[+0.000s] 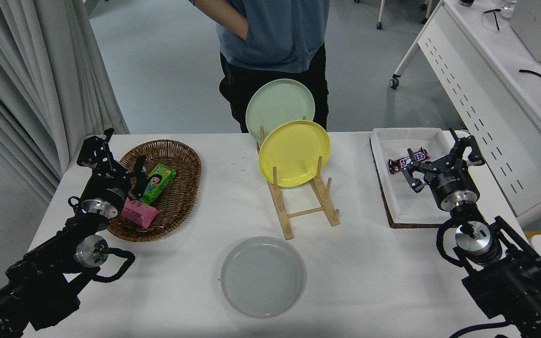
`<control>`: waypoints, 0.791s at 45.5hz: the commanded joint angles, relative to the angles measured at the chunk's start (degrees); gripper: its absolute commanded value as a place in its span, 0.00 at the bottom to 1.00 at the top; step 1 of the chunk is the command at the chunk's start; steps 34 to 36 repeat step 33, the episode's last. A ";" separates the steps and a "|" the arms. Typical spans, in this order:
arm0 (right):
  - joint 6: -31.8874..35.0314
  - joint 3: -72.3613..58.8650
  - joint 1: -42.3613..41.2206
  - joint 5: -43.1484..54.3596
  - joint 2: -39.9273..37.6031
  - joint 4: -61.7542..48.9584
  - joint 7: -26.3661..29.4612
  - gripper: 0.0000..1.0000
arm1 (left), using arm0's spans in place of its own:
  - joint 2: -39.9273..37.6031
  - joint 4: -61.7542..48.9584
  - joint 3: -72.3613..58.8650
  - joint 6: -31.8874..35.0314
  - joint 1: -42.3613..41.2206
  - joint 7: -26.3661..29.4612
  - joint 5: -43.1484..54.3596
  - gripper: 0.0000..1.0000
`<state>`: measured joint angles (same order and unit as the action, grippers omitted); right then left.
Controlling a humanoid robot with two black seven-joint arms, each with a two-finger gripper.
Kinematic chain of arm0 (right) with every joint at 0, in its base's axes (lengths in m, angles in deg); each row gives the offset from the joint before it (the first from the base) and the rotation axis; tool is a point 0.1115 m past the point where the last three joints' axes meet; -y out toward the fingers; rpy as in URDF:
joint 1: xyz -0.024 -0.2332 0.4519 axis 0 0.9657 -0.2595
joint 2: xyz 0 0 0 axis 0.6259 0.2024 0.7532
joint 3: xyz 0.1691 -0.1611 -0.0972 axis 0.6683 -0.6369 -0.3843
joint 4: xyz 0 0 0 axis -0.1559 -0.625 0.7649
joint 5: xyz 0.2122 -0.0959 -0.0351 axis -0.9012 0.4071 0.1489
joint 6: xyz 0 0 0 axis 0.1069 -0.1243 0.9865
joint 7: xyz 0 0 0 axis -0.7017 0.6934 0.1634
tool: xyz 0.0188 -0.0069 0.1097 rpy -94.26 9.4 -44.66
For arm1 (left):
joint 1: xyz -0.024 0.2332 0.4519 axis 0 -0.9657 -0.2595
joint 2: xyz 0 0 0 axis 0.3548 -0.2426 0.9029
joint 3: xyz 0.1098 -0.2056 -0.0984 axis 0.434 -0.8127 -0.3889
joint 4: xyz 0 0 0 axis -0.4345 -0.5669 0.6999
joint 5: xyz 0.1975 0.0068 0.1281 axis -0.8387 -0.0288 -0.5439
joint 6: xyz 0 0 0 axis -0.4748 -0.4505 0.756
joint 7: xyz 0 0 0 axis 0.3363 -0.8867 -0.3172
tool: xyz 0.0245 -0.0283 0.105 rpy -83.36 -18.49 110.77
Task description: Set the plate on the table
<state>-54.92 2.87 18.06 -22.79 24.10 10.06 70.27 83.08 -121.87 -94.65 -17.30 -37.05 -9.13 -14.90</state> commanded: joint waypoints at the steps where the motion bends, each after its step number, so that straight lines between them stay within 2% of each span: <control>1: -0.02 -0.89 -0.12 0.00 0.42 -0.18 -0.06 1.00 | 0.00 0.00 0.00 0.00 0.00 0.00 0.02 1.00; 36: 0.07 -4.94 -1.18 0.08 0.86 -0.09 -0.06 1.00 | 0.00 0.00 0.00 0.00 0.00 0.00 -0.07 1.00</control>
